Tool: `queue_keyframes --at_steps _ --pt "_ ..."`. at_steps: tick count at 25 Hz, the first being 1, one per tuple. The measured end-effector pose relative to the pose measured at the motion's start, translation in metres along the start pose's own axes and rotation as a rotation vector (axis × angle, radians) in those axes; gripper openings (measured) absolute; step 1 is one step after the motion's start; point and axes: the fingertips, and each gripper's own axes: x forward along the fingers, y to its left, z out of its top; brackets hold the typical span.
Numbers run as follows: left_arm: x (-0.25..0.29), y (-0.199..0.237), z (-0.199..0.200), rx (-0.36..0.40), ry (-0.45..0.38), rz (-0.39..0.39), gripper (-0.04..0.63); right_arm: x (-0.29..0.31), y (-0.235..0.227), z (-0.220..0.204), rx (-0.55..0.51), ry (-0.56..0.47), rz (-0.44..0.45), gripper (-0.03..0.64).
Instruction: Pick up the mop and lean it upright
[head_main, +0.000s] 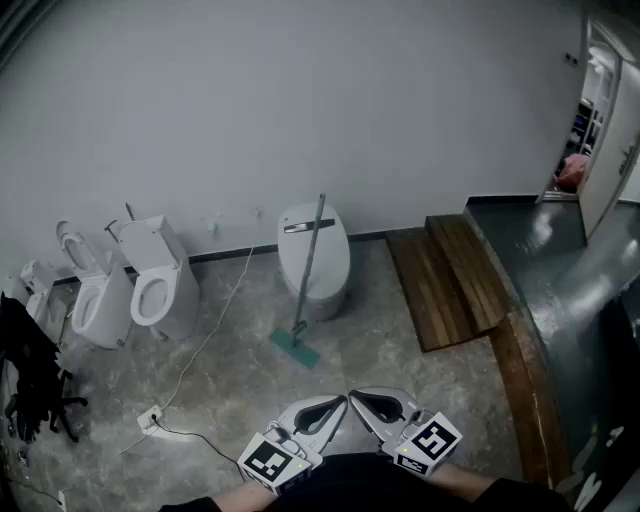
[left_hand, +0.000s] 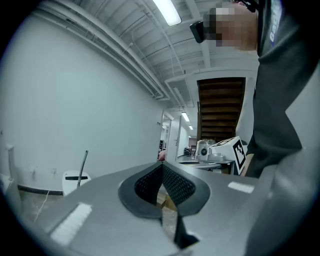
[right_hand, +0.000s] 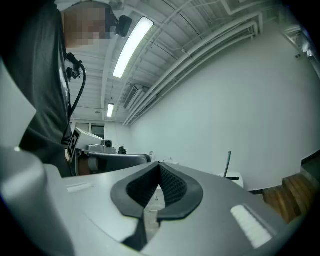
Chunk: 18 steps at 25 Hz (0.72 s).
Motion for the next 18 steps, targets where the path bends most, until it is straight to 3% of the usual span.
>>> queue_keyframes --at_steps 18 --pt "0.022 -0.003 -0.004 -0.001 0.015 0.032 0.018 -0.016 -0.023 0.001 0.055 -0.026 0.021 0.005"
